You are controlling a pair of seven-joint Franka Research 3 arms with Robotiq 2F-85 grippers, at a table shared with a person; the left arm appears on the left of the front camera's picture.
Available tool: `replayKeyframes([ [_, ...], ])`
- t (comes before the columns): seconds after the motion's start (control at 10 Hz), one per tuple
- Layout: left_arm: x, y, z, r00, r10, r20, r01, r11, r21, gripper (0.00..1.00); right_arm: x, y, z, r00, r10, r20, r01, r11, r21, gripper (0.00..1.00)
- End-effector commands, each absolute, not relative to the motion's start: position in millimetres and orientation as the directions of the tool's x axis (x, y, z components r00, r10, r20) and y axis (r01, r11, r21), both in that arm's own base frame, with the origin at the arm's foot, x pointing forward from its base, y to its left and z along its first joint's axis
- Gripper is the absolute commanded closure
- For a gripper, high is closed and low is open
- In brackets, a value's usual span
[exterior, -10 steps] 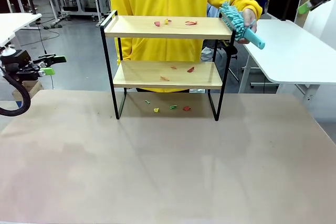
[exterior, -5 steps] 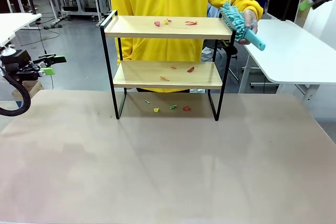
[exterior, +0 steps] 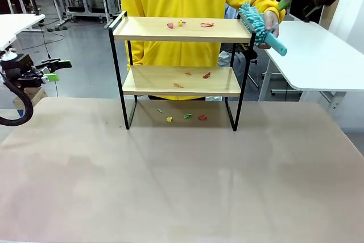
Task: Clean the shelf.
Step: Pick up the Duster handed by the human.
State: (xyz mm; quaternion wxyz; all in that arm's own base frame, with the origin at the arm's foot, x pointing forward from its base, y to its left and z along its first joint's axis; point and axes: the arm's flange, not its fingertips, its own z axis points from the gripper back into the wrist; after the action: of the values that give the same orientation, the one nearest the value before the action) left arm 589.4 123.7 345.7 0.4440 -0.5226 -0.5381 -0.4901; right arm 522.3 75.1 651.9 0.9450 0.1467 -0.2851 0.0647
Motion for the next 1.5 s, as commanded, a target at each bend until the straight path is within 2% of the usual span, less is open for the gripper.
replayKeyframes([
  [0.0,589.2,124.4,348.6,-0.067,0.122,0.99,0.997,-0.025,0.07,0.0,506.3,95.3,634.5,0.802,-0.035,0.596,-0.102,0.976,0.195,0.0],
  [0.2,589.2,124.4,348.6,-0.067,0.122,0.99,0.997,-0.025,0.07,0.0,508.5,107.9,613.3,0.788,-0.026,0.616,-0.086,0.985,0.153,0.0],
  [0.7,589.2,124.4,348.6,-0.067,0.122,0.99,0.997,-0.025,0.07,0.0,524.6,112.6,572.0,0.829,0.039,0.559,-0.118,0.987,0.106,0.0],
  [0.8,589.2,124.4,348.6,-0.067,0.122,0.99,0.997,-0.025,0.07,0.0,528.6,112.9,567.3,0.82,0.024,0.572,-0.098,0.99,0.098,0.25],
  [0.9,589.2,124.4,348.6,-0.067,0.122,0.99,0.997,-0.025,0.07,0.0,527.6,112.9,567.7,0.818,0.017,0.575,-0.077,0.994,0.081,0.6],
  [1.0,589.2,124.4,348.6,-0.067,0.122,0.99,0.997,-0.025,0.07,0.0,527.2,112.9,569.3,0.816,0.022,0.577,-0.079,0.994,0.073,0.85],
  [1.1,589.2,124.4,348.6,-0.067,0.122,0.99,0.997,-0.025,0.07,0.0,527.9,112.5,569.7,0.82,0.021,0.572,-0.076,0.995,0.071,0.66],
  [1.2,589.2,124.4,348.6,-0.067,0.122,0.99,0.997,-0.025,0.07,0.0,527.8,111.7,569.8,0.821,0.021,0.571,-0.071,0.995,0.065,1.0],
  [1.4,589.2,124.4,348.6,-0.067,0.122,0.99,0.997,-0.025,0.07,0.0,527.0,110.8,572.4,0.825,0.02,0.565,-0.057,0.997,0.047,1.0],
])
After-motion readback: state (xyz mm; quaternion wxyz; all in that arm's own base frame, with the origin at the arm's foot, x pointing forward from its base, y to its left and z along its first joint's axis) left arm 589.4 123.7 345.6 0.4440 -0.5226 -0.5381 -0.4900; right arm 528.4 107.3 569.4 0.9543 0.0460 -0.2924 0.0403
